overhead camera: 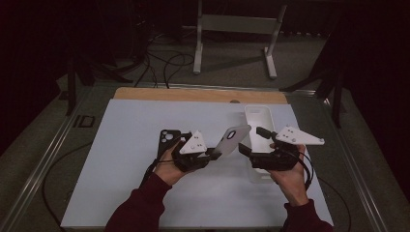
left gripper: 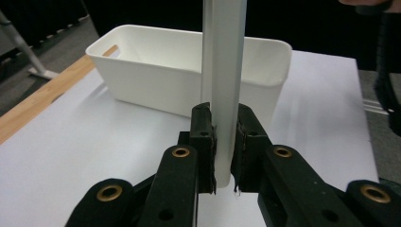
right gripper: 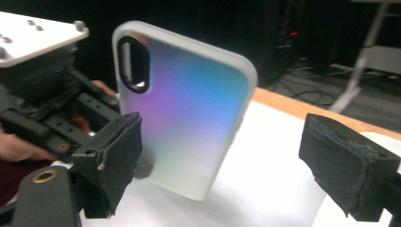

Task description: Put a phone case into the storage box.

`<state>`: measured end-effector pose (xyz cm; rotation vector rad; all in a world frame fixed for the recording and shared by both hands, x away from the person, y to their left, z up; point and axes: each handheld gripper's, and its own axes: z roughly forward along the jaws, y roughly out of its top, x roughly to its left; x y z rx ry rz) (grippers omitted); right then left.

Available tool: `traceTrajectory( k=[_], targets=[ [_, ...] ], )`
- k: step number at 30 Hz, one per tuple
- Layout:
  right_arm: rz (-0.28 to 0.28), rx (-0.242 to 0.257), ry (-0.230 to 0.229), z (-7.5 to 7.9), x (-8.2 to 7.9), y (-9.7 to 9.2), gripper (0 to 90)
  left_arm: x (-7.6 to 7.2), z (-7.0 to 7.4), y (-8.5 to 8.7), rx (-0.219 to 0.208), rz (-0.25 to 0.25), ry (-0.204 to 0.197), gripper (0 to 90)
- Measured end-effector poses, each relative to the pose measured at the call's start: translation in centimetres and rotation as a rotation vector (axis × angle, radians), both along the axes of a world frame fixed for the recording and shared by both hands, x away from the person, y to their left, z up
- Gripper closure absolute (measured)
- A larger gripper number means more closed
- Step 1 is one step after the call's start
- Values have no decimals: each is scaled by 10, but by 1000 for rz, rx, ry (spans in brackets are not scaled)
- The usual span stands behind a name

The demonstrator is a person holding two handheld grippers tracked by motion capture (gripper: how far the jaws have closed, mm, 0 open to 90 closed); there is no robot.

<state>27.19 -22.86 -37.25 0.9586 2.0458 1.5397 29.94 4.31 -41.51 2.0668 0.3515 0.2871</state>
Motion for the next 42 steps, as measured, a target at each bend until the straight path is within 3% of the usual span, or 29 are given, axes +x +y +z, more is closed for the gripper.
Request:
traceTrajectory(
  k=[7,11,18,26,42],
  targets=[
    [-53,18,-18,2,-2,5,129,1,-1,0,-2,43,3,816],
    [-56,17,-16,3,-2,7,127,1,-1,-2,-4,67,3,816],
    [-83,67,-2,3,1,14,119,-1,-3,-7,-22,101,2,816],
    [-112,121,-12,4,4,24,119,-3,-8,-15,-27,92,13,816],
    [-163,179,19,2,8,30,148,-6,-11,-22,-48,73,20,817]
  ],
)
